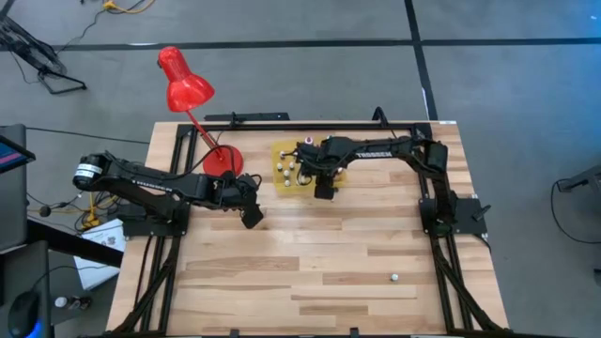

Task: Pick & Place food coloring
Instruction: Put the small green food coloring bottle into the yellow bin, then put the small black food coloring bottle into the yellow bin

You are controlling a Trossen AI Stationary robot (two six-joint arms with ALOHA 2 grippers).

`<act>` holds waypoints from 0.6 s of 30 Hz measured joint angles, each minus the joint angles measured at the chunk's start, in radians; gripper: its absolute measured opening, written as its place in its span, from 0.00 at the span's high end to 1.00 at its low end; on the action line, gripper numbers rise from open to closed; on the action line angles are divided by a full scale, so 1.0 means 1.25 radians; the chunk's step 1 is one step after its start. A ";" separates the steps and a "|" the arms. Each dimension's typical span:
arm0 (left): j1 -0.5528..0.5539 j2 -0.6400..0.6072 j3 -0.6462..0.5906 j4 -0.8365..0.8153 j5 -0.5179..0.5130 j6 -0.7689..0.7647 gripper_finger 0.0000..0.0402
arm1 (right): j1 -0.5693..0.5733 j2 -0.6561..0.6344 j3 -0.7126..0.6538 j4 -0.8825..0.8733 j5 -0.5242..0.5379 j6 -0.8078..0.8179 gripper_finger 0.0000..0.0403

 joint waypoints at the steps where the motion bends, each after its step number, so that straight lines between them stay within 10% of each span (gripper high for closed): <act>1: 0.000 0.000 0.000 0.000 0.000 0.000 0.31 | 0.000 0.001 0.010 -0.011 0.000 0.000 0.68; 18: 0.000 0.000 0.000 0.000 0.000 0.000 0.31 | 0.001 -0.014 0.251 -0.514 -0.081 0.007 0.68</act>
